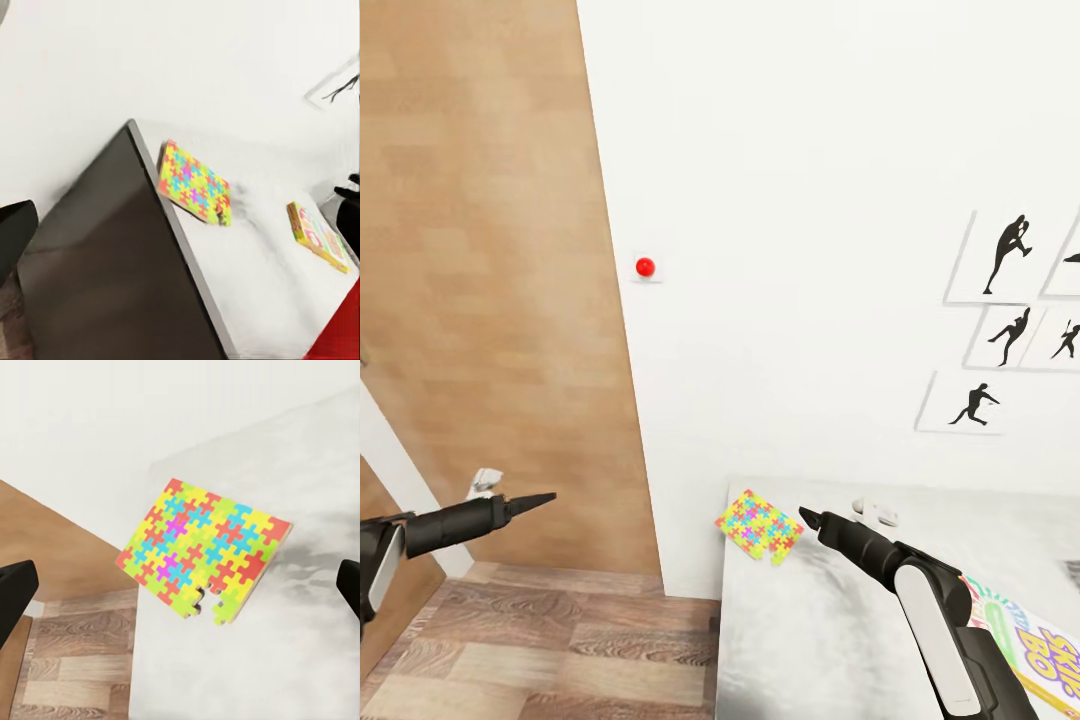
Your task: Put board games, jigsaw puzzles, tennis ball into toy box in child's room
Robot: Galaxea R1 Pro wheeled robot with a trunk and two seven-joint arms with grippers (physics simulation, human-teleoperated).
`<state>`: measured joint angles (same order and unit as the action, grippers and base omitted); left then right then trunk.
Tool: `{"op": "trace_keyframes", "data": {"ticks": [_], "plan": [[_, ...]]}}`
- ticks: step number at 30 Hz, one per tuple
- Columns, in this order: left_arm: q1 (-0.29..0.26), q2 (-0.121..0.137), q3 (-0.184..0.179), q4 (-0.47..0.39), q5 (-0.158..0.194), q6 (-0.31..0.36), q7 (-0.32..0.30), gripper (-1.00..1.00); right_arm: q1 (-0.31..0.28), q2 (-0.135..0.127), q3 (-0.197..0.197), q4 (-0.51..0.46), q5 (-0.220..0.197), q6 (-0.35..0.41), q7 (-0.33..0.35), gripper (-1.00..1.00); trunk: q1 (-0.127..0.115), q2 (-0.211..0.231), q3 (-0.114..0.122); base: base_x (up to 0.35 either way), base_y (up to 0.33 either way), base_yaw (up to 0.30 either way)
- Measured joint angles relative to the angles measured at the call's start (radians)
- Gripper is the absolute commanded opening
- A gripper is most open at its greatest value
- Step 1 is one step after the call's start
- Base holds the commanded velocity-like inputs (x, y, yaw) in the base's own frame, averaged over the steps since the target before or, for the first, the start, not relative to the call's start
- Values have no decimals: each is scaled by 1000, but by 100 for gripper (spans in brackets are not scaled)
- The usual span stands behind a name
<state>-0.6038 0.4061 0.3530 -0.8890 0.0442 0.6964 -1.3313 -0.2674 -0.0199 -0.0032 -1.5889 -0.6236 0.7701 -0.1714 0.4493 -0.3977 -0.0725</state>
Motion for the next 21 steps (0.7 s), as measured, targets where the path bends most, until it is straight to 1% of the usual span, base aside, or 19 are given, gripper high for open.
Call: {"op": "trace_keyframes", "data": {"ticks": [1, 2, 5, 10, 11, 13, 14, 15, 17, 18, 20, 21], "plan": [[1, 2, -8, -6, 1, -18, -63, 100, 0, 0, 1, 0, 0, 1, -1, 100, 0, 0, 0, 0, 0, 0], [1, 4, -11, -8, 1, -25, -93, 100, 0, 0, 1, -1, 1, 2, -2, 100, 0, 0, 0, 0, 0, 0], [2, 5, -14, -10, 2, -32, -126, 100, 0, 0, 1, -1, 1, -1, -2, 100, 0, 0, 0, 0, 0, 0], [2, 4, -15, -11, 3, -35, -144, 100, -6, 1, 1, 4, -1, -4, -4, 100, 0, 0, 0, 0, 0, 0], [2, 5, -15, -11, 3, -35, -145, 100, -21, 0, 1, 11, -1, 0, -5, 100, 0, 0, 0, 0, 0, 0], [2, 5, -16, -12, 3, -35, -147, 100, -60, -1, -1, 31, 0, 7, -10, 100, 0, 0, 0, 0, 0, 0], [2, 4, -16, -11, 3, -35, -148, 100, -93, -1, -1, 50, 0, 12, -23, 100, 0, 0, 0, 0, 0, 0], [2, 4, -16, -11, 3, -35, -149, 100, -112, -1, -1, 62, 0, 16, -32, 100, 0, 0, 0, 0, 0, 0], [2, 2, -16, -11, 3, -35, -149, 100, -194, 0, -2, 123, -1, 50, -93, 100, 0, 0, 0, 0, 0, 0], [2, 1, -16, -11, 3, -35, -149, 100, -220, 0, -2, 142, -2, 62, -113, 100, 0, 0, 0, 0, 0, 0], [2, 1, -16, -11, 3, -35, -149, 100, -315, 7, -1, 222, -5, 101, -197, 100, 0, 0, 0, 0, 0, 0], [2, 0, -16, -11, 3, -35, -149, 100, -365, 15, 0, 273, -7, 114, -239, 100, 0, 0, 0, 0, 0, 0]]}}
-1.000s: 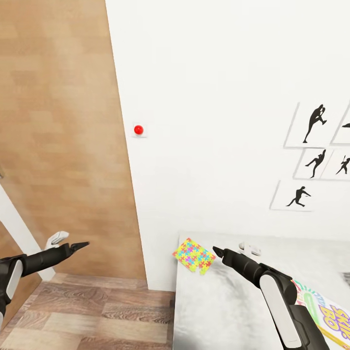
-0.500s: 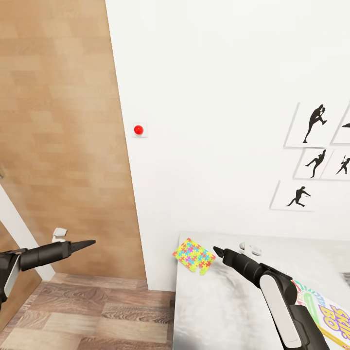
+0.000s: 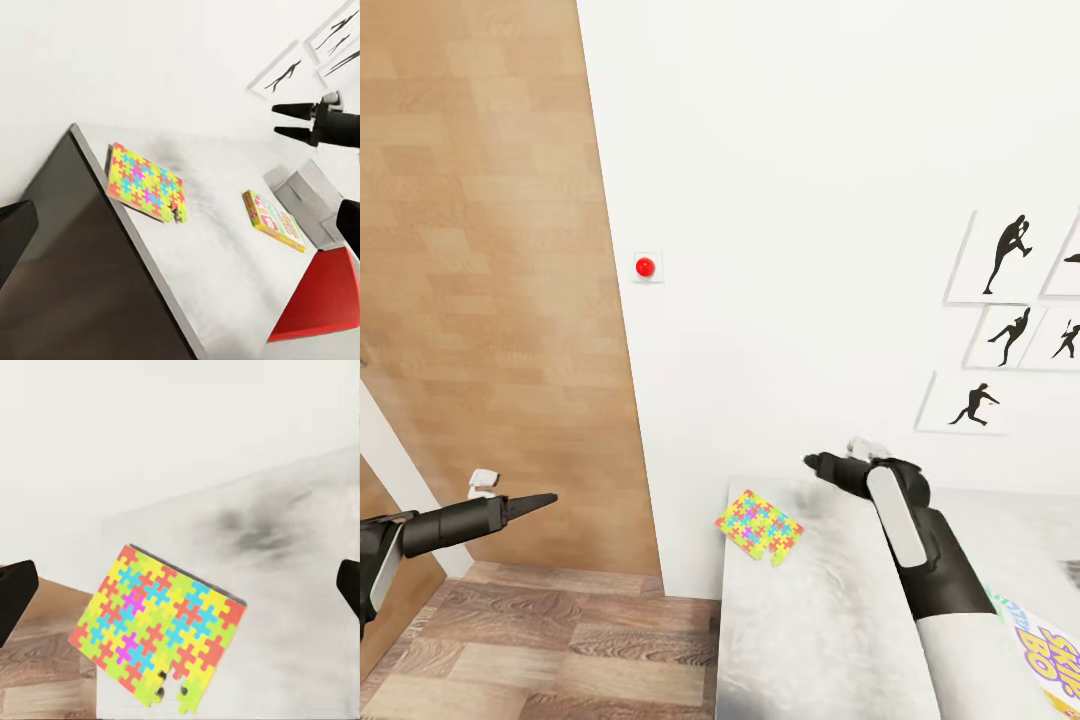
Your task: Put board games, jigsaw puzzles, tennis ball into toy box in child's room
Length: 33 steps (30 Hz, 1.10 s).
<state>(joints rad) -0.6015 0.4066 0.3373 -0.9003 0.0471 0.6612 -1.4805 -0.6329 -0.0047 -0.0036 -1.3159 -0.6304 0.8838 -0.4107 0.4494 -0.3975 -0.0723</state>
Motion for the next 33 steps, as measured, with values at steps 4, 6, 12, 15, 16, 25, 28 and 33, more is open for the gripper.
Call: {"op": "trace_keyframes", "data": {"ticks": [4, 6, 12, 15, 16, 25, 28, 33], "plan": [[0, 0, 0, 0, 0, 1, 0, 100, -126, 28, 2, 157, 1, 17, -90, 100, 0, 0, 0, 0, 0, 0], [0, 0, 0, 0, 0, 1, 0, 100, -175, 41, 2, 241, 3, 18, -117, 100, 0, 0, 0, 0, 0, 0], [0, 2, 0, 0, 0, 2, 0, 100, -229, 63, 4, 371, 6, 16, -137, 100, 0, 0, 0, 0, 0, 0], [0, 1, 0, 0, 0, 2, 0, 100, -233, 65, 5, 385, 7, 9, -136, 100, 0, 0, 0, 0, 0, 0], [0, 1, 0, 0, 0, 2, 0, 100, -233, 66, 6, 387, 8, -1, -135, 100, 0, 0, 0, 0, 0, 0], [0, 1, 0, 0, 0, 3, -1, 100, -233, 60, 5, 394, 5, -42, -134, 100, 0, 0, -7, 0, 0, 41], [0, 1, 0, 0, 0, 3, -1, 100, -233, 60, 5, 395, 4, -42, -133, 100, 0, 0, -12, 0, 0, 72], [0, 2, 0, 0, 0, 3, -1, 100, -233, 61, 3, 396, 6, -44, -133, 100, 0, 0, -19, 0, 0, 72]]}}
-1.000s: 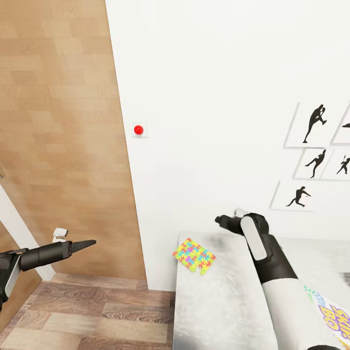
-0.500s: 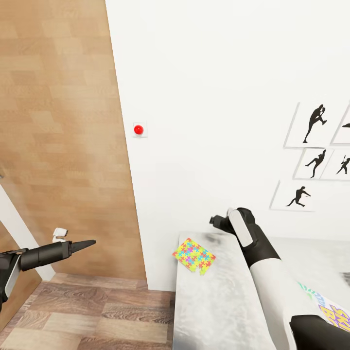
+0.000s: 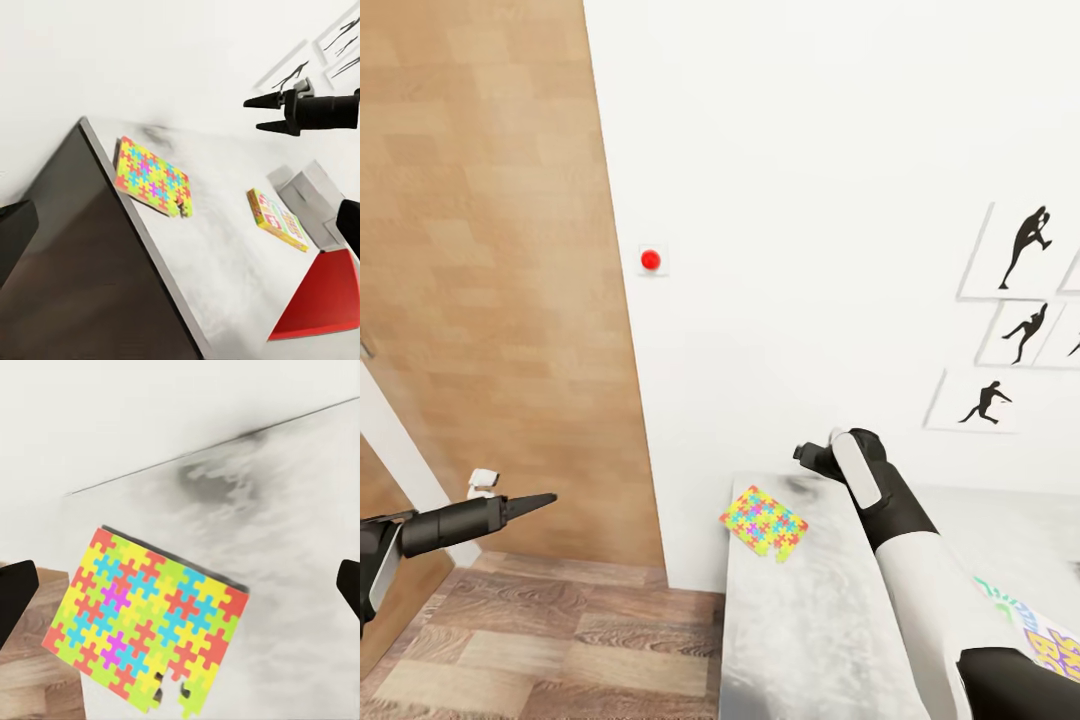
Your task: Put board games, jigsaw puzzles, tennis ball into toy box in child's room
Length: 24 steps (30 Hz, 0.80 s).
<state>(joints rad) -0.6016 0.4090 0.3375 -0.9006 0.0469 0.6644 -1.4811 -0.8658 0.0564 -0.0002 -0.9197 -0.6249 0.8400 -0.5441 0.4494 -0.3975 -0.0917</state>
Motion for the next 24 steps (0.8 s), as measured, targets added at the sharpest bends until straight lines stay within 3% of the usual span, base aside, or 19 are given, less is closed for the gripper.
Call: {"op": "trace_keyframes", "data": {"ticks": [6, 14, 24], "plan": [[0, 0, 0, 0, 0, 0, 0, 100, -2, 5, -1, 41, 3, -8, 0, 100, 0, 0, -10, 0, 0, 68], [0, 0, 0, 0, 0, 1, 0, 100, -10, -7, -1, 144, 4, -93, 0, 100, 0, 0, -23, 0, 0, 66], [0, 0, 0, 0, 0, 2, 0, 100, -11, -9, -1, 157, 3, -101, 1, 100, 0, 0, -39, 0, 0, 51]]}}
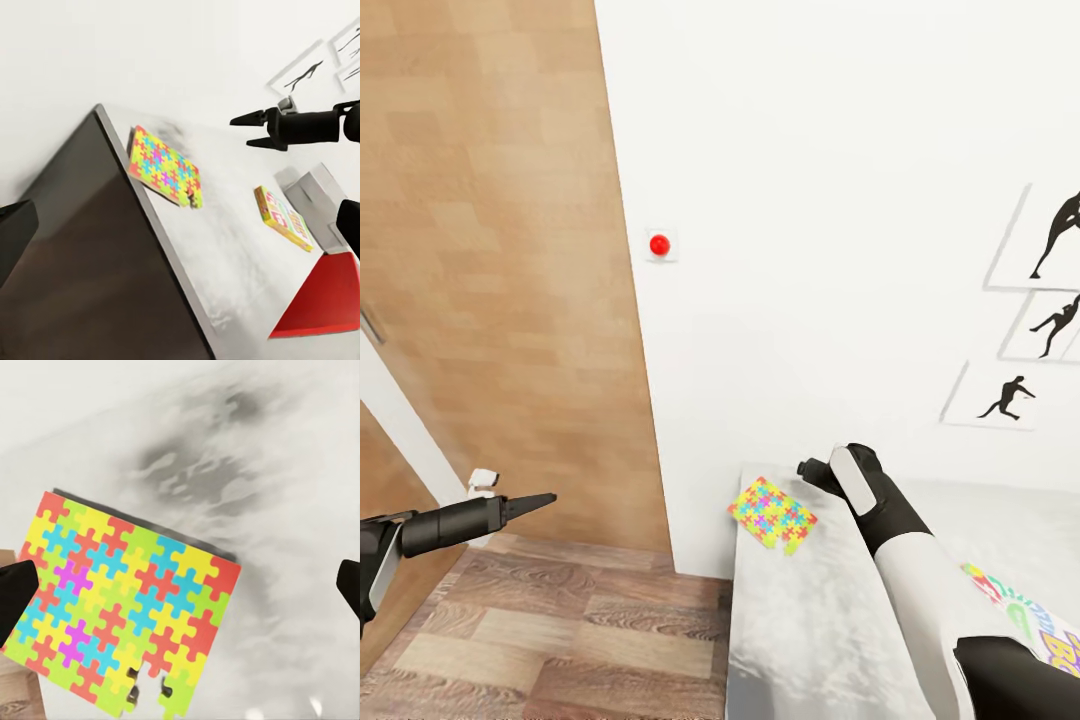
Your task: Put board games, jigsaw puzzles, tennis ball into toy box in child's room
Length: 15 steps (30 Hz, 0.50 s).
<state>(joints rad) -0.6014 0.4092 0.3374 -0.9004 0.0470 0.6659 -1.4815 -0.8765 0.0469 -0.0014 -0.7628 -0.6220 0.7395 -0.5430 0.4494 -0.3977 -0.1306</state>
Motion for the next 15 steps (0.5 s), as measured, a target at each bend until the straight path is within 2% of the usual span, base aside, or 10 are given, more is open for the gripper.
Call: {"op": "trace_keyframes", "data": {"ticks": [15], "plan": [[0, 2, 0, 0, 0, 0, 0, 100, 0, -2, 0, 0, -1, 2, 1, 100, 0, 0, -24, 0, 0, 3]]}}
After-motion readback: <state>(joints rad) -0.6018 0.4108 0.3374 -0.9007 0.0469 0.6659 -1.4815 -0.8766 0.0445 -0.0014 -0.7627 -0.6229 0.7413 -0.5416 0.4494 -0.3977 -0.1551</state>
